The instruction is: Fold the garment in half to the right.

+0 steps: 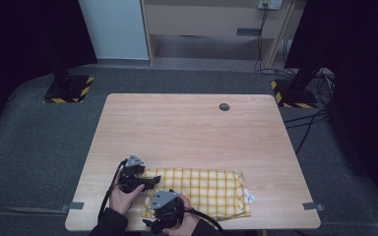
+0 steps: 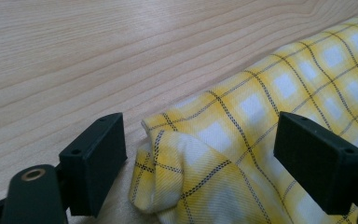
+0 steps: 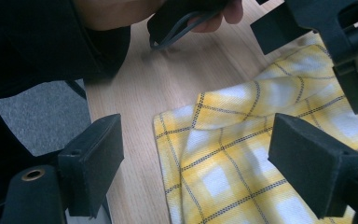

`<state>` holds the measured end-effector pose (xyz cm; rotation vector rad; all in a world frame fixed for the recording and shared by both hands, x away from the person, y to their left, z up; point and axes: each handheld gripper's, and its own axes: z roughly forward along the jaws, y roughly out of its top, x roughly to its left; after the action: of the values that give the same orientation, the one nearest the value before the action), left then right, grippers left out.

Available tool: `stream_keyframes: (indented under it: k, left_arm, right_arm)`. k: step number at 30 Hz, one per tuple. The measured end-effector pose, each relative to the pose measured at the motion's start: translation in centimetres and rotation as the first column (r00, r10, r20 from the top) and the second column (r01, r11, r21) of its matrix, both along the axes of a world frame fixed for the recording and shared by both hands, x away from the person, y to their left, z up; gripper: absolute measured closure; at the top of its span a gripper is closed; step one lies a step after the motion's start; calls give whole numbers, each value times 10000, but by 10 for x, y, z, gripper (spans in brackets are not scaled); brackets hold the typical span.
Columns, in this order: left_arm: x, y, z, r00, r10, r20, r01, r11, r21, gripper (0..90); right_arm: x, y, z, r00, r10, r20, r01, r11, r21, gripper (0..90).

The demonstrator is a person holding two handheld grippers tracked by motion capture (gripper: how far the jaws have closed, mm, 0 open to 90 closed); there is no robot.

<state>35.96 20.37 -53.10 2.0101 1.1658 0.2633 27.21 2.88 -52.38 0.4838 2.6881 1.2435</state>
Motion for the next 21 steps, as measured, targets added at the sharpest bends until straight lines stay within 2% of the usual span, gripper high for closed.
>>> stream_keyframes:
  k: [8, 13, 18, 21]
  left_arm:
    - [0, -1, -1, 10000, 19, 20, -19, 10000, -21, 170]
    - [0, -1, -2, 10000, 18, 82, -18, 10000, -1, 181]
    - [-2, 2, -5, 9993, 196, 305, -187, 9994, -278, 225]
    - [-3, 1, -5, 9991, 207, 367, -199, 9996, -213, 230]
  right_arm:
    - [0, 6, -6, 10000, 45, 0, -45, 9997, -219, 185]
    - [-1, 10, -9, 9997, 135, 208, -128, 9993, -363, 197]
    - [0, 12, -12, 9998, 74, 189, -65, 9989, -472, 203]
    - [0, 12, -13, 9997, 94, 215, -83, 9987, -500, 204]
